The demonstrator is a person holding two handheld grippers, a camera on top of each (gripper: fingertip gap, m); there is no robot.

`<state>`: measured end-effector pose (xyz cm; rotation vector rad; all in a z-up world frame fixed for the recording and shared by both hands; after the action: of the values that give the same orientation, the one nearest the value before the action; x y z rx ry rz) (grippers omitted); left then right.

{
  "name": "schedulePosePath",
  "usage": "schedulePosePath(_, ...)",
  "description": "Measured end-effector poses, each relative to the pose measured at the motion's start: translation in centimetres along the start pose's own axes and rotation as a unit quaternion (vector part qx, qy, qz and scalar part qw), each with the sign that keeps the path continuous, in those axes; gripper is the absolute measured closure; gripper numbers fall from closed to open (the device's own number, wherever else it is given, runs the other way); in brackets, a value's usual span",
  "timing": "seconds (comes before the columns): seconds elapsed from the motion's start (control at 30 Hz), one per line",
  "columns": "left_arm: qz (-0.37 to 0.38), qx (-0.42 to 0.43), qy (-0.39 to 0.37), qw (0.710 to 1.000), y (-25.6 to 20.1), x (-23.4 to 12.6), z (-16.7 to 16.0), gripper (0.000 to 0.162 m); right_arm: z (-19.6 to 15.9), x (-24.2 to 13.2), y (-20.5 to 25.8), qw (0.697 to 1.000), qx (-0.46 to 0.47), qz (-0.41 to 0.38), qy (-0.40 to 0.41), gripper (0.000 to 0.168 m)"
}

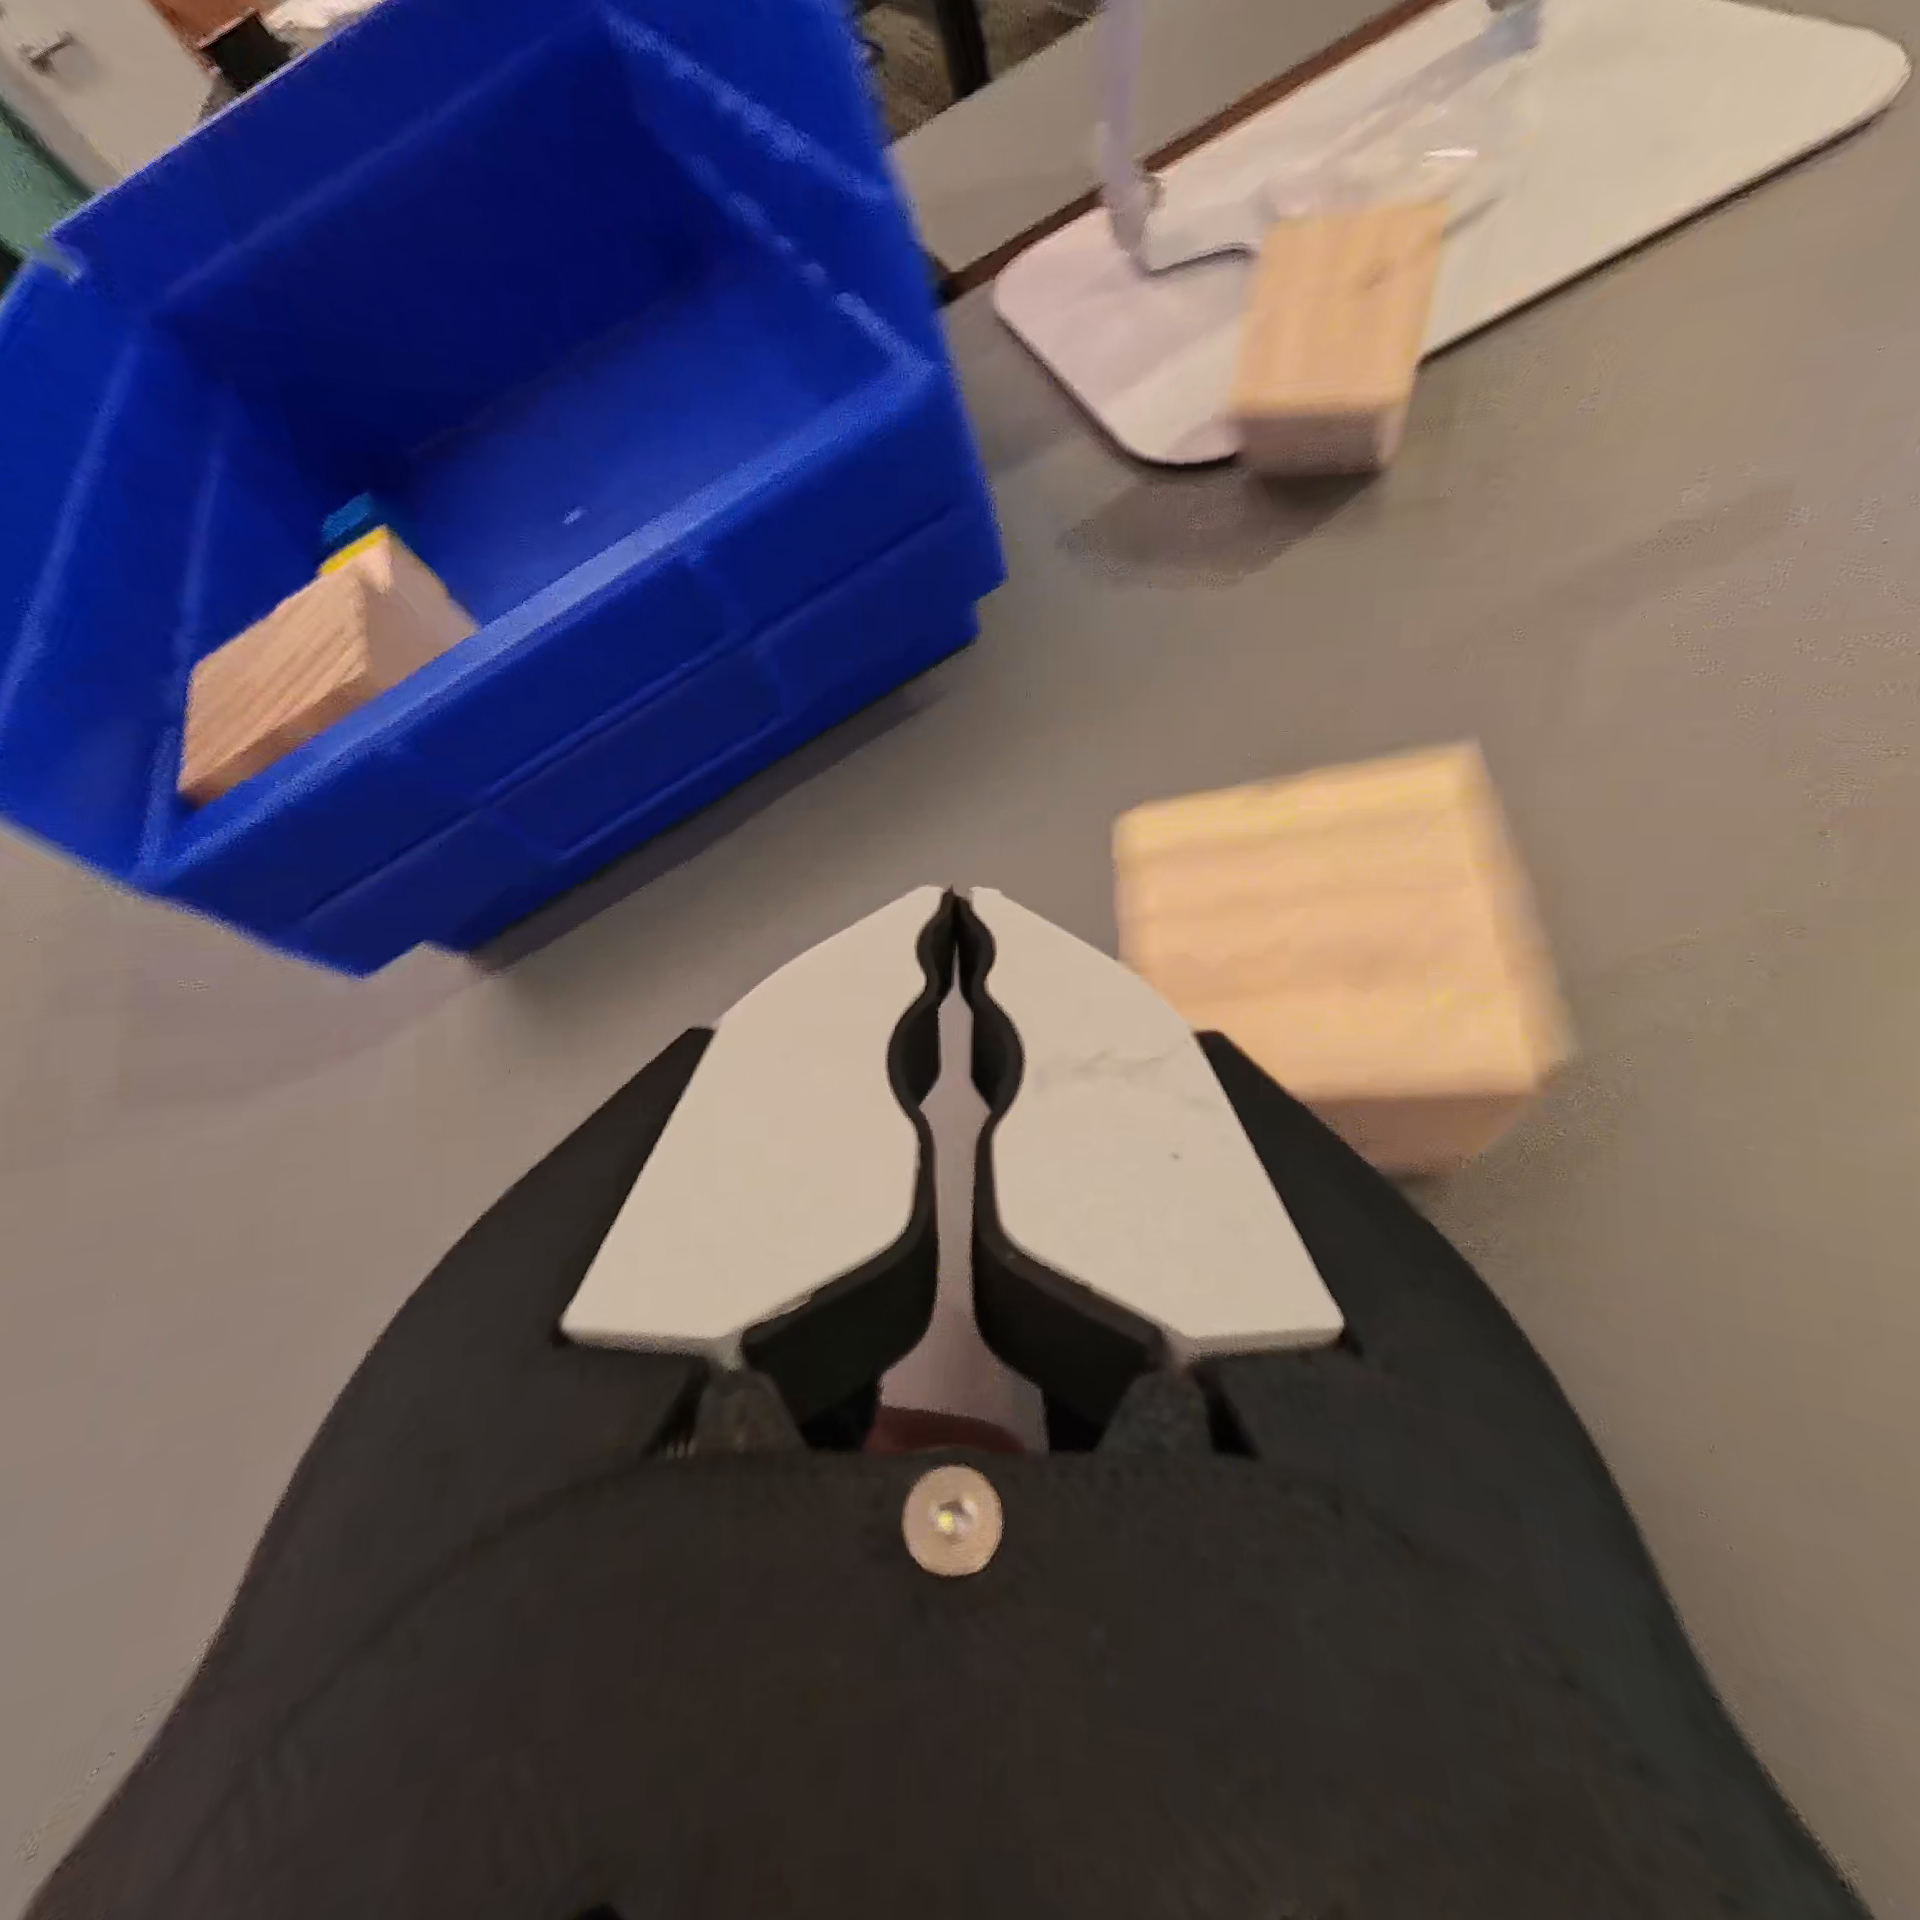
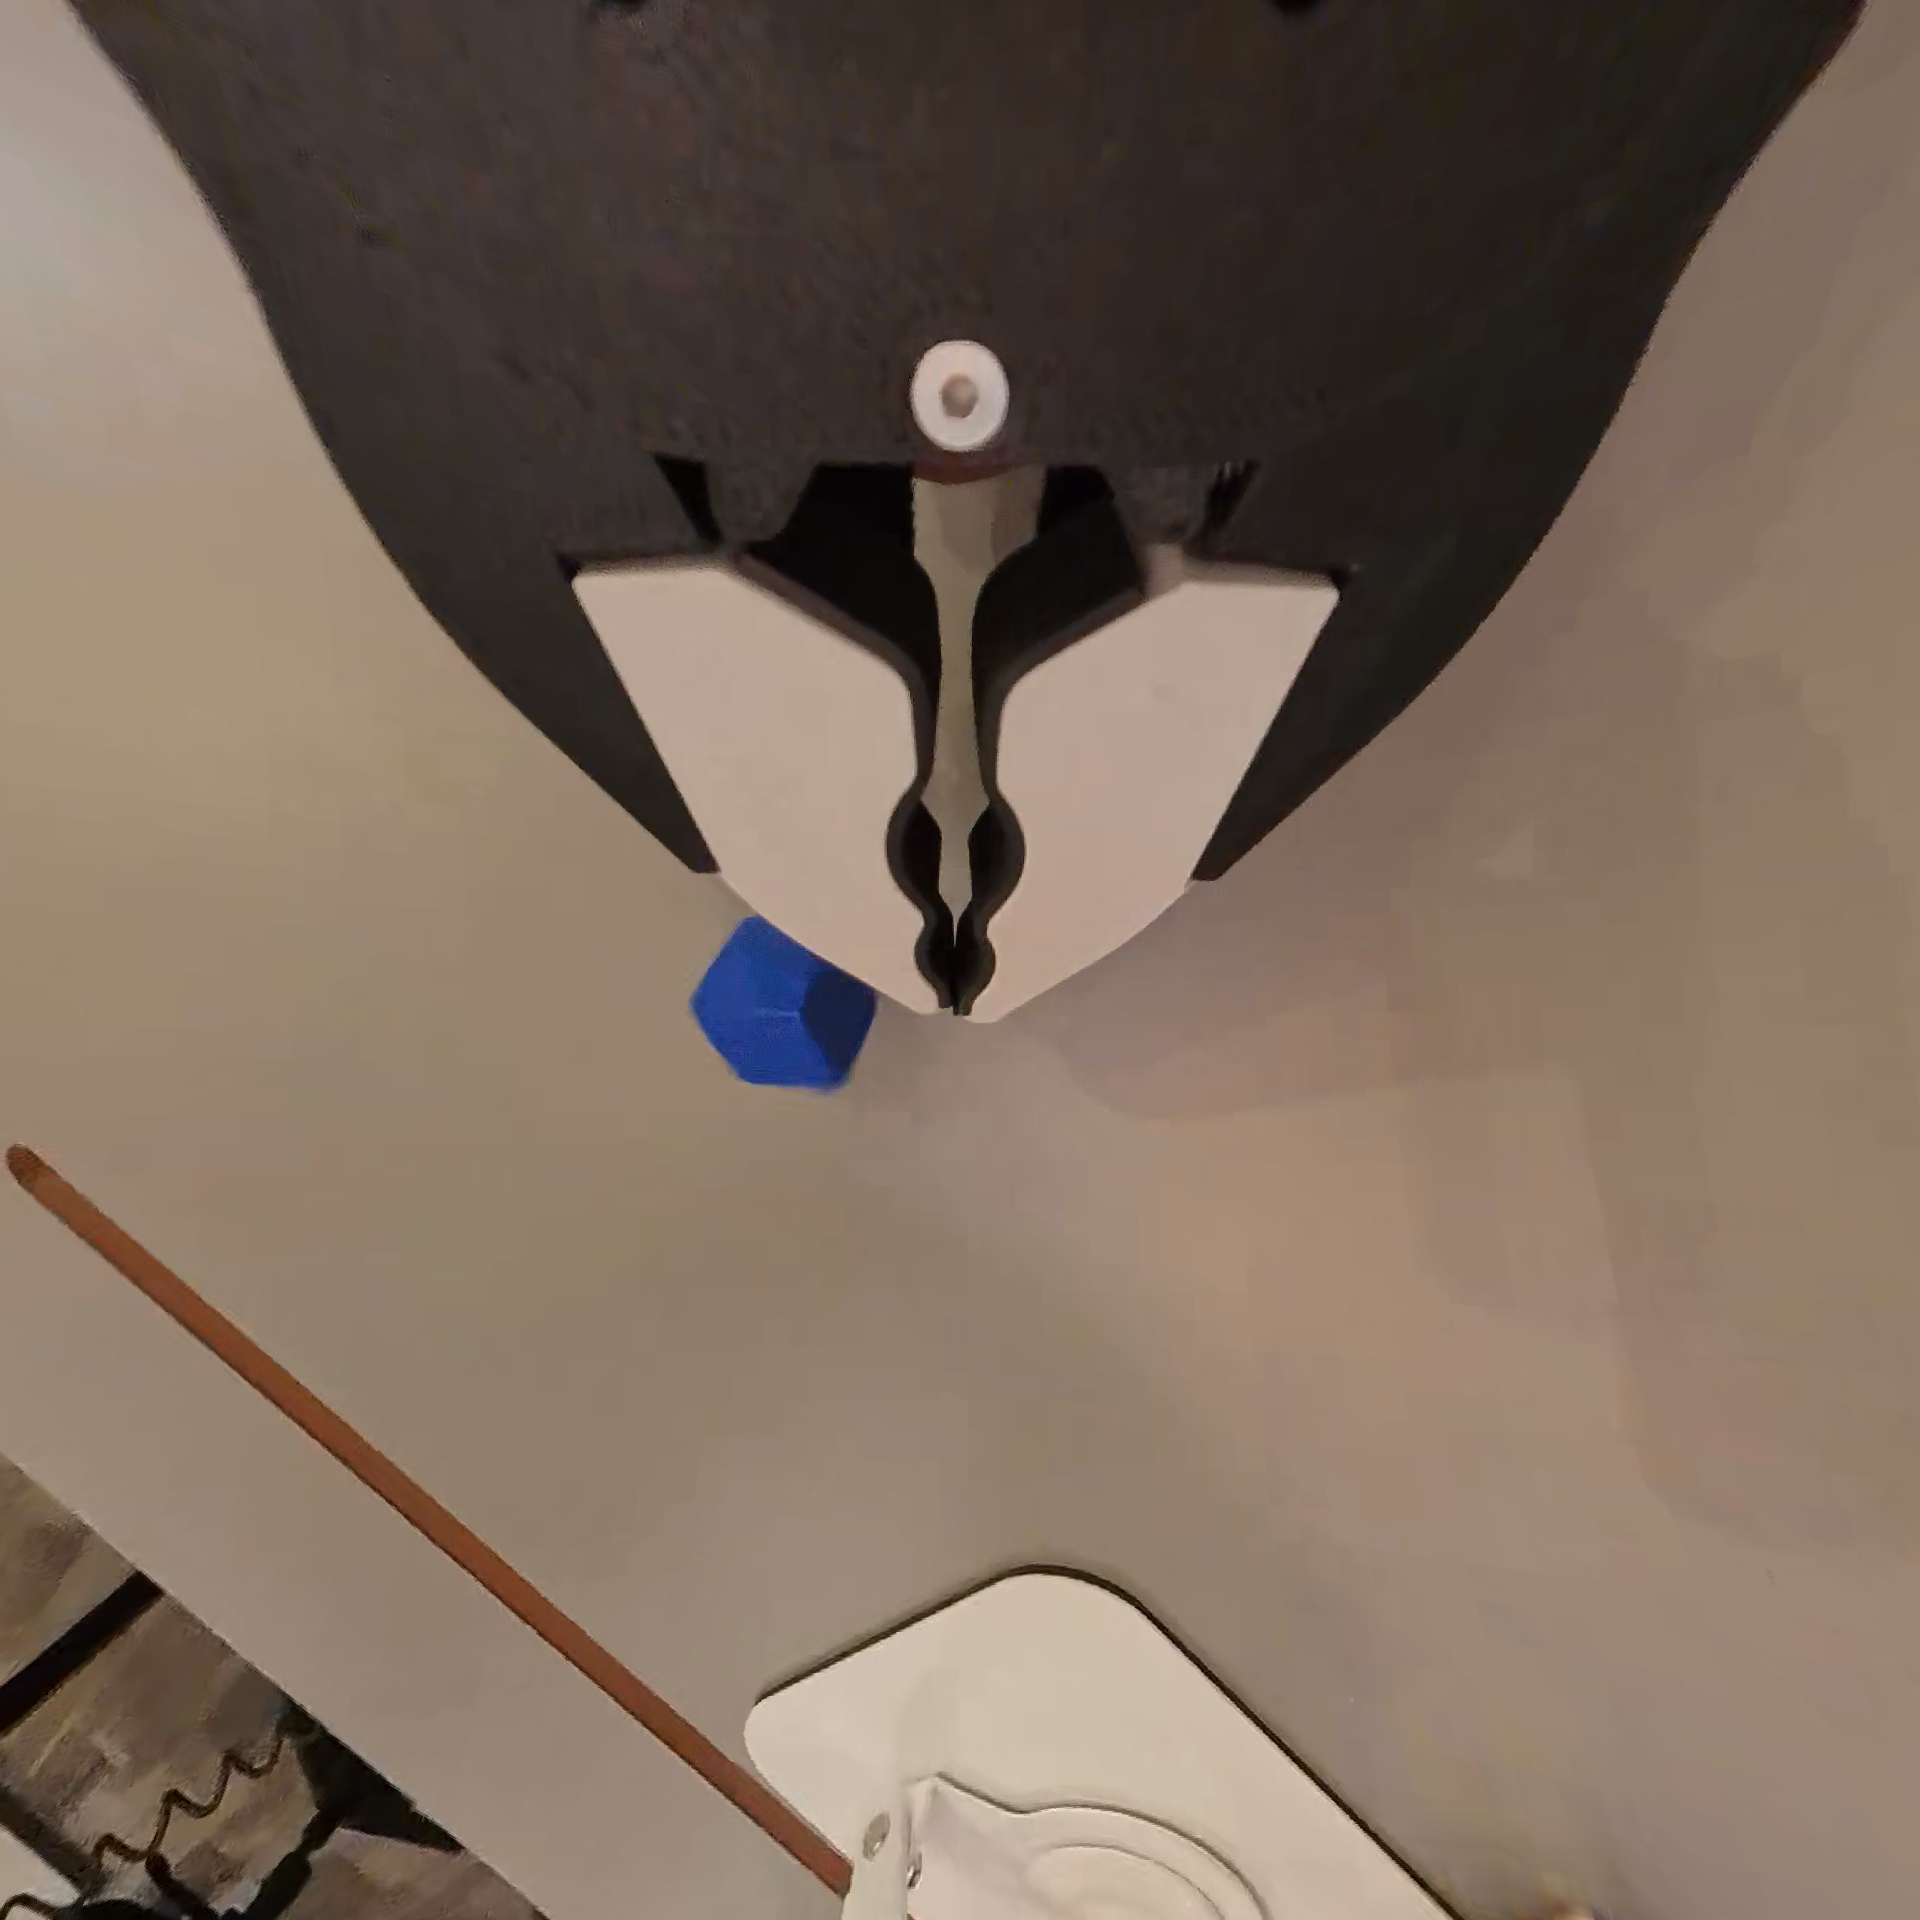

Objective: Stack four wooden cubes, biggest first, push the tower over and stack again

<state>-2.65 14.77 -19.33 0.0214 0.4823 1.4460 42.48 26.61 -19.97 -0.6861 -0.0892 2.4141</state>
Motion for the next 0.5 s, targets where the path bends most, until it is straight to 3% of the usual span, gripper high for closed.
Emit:
schedulePosePath(0.2, 0.024, -0.029, -0.070, 0.997, 3.2, -1.9, 0.6, 0.162, -0.1, -3.3, -1.4, 0.997, 0.030, 0.023, -0.064, 0.168)
schedulePosePath(0.5, 0.031, -0.044, -0.074, 0.996, 4.7, -2.5, 0.2, 0.162, 1.1, -6.5, -4.1, 0.990, 0.049, 0.002, -0.133, 0.168)
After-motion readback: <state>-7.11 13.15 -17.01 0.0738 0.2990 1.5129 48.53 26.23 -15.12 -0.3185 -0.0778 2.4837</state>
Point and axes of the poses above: each gripper's, where its closed fingertips meet, x out along the fingers, z out of its top, y = z × x across the jaws, the point moved 1 cm from there along -x, back along the fingers, and after that the axes turned 11 degrees about -y, right-handed, at the moved point
